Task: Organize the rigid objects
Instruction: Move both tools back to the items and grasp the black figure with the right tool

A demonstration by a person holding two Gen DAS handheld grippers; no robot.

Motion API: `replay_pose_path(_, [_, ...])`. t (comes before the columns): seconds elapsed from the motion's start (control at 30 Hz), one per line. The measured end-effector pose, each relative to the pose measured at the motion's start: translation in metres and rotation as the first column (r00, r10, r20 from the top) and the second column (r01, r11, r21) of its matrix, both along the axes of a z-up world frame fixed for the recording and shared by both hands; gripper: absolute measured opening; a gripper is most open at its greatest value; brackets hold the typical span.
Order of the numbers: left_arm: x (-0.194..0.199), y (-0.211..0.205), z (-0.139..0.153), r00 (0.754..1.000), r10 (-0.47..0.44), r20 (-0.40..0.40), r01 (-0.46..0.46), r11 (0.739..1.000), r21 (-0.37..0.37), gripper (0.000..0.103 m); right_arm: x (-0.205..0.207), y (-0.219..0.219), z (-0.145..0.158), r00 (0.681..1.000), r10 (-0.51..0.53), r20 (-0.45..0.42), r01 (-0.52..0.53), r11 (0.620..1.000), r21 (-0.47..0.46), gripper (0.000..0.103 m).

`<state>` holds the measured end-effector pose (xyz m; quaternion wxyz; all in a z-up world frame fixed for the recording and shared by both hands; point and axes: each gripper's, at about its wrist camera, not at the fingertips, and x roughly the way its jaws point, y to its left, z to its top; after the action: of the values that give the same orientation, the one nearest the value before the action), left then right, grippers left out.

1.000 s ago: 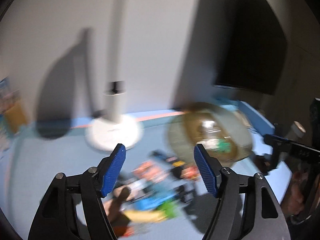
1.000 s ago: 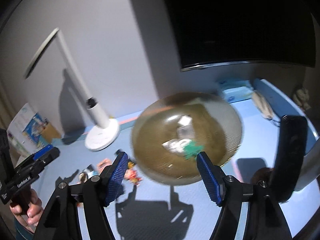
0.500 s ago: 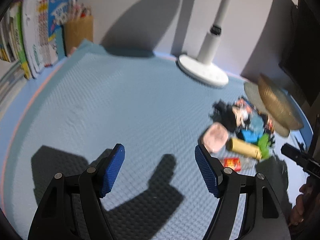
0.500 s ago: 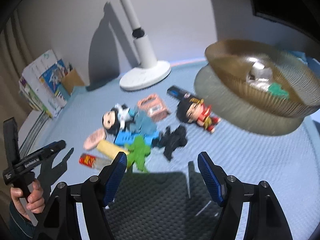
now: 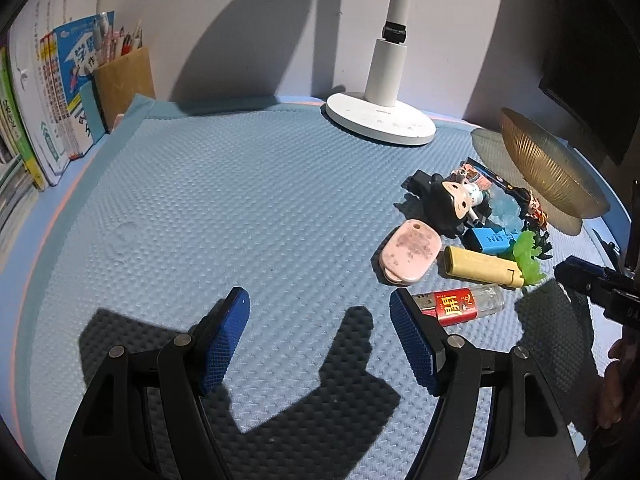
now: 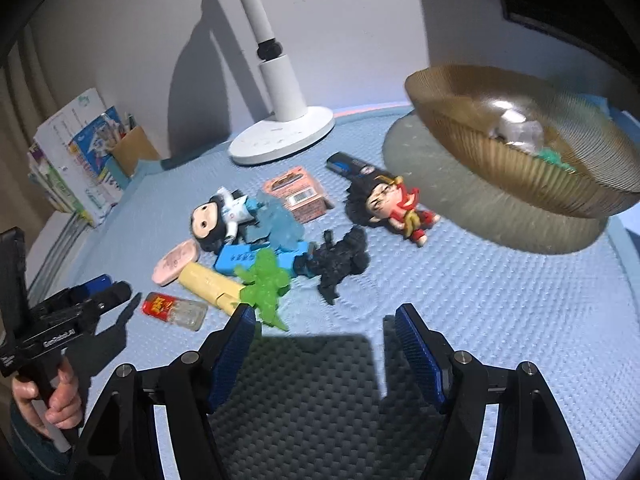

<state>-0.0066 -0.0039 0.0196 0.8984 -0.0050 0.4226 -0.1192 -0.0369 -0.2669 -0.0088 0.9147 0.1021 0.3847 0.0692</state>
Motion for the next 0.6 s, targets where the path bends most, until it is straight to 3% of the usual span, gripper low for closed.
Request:
replay_pose_path(0.03, [0.003,-0.001,0.001,1.0,-0.016,-0.01,0.016,1.0,0.001,0.071,-0.001,-0.003,0.002,1.0,-0.029,0.011,0.029,1.0,-0.004,0.059])
replay_pose_path(0.23, [0.024,-0.026,0.018,0.982,-0.186,-0.027,0.187,0.982,0.025,0.071,0.014,-0.009,0.009,1.0,-0.005,-0.029,0.008,0.996,0.09,0.059])
replay_pose_path(0.37, [0.038,-0.047,0.011,0.959,-0.28,-0.052,0.284,0.954,0.096,0.068,0.032,0.003,0.009,0.998,-0.025,-0.065,0.024,1.0,-0.016,0.058])
replay_pose_path(0.6, [0.049,-0.065,-0.005,0.933,-0.344,-0.106,0.356,0.928,0.114,0.058,0.046,-0.004,-0.005,0.993,-0.041,-0.111,0.042,0.999,0.013,0.058])
